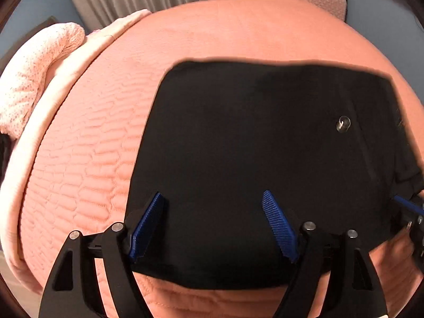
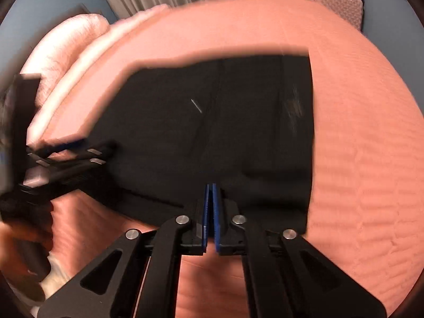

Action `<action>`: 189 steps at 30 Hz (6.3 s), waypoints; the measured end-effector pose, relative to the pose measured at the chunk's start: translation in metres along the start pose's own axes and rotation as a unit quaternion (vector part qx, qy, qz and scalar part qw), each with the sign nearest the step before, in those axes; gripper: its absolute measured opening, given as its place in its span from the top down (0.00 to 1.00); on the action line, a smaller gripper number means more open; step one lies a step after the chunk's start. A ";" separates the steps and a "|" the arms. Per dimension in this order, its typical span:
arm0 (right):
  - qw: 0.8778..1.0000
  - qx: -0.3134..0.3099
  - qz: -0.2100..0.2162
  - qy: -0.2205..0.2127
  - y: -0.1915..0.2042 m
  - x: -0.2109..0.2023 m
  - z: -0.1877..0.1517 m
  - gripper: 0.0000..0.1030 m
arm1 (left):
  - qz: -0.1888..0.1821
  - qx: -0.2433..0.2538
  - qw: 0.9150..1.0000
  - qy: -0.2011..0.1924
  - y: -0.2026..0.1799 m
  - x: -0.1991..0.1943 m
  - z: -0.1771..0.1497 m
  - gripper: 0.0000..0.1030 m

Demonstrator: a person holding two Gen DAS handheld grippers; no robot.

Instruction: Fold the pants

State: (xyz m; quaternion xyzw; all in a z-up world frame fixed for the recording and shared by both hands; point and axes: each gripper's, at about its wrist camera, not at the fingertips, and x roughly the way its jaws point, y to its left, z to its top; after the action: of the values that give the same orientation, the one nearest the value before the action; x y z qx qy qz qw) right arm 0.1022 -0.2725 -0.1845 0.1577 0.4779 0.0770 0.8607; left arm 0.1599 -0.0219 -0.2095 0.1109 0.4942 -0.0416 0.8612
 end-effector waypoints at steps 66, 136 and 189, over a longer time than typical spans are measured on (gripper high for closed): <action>0.984 0.125 0.124 0.008 -0.110 0.018 0.033 0.08 | -0.229 -0.170 0.955 0.079 0.093 0.057 0.020 0.11; 0.994 -0.110 -0.026 -0.007 0.023 0.160 0.220 0.57 | -0.112 -0.042 0.993 0.022 0.016 0.146 0.231 0.38; 0.998 0.015 -0.060 -0.016 -0.038 0.128 0.218 0.06 | 0.026 -0.023 0.999 0.002 0.064 0.108 0.204 0.22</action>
State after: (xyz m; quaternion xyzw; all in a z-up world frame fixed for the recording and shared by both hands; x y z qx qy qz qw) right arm 0.3539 -0.3152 -0.1929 0.1427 0.4737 0.0155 0.8689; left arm 0.3984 -0.0031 -0.1938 0.1040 0.4935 -0.0075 0.8635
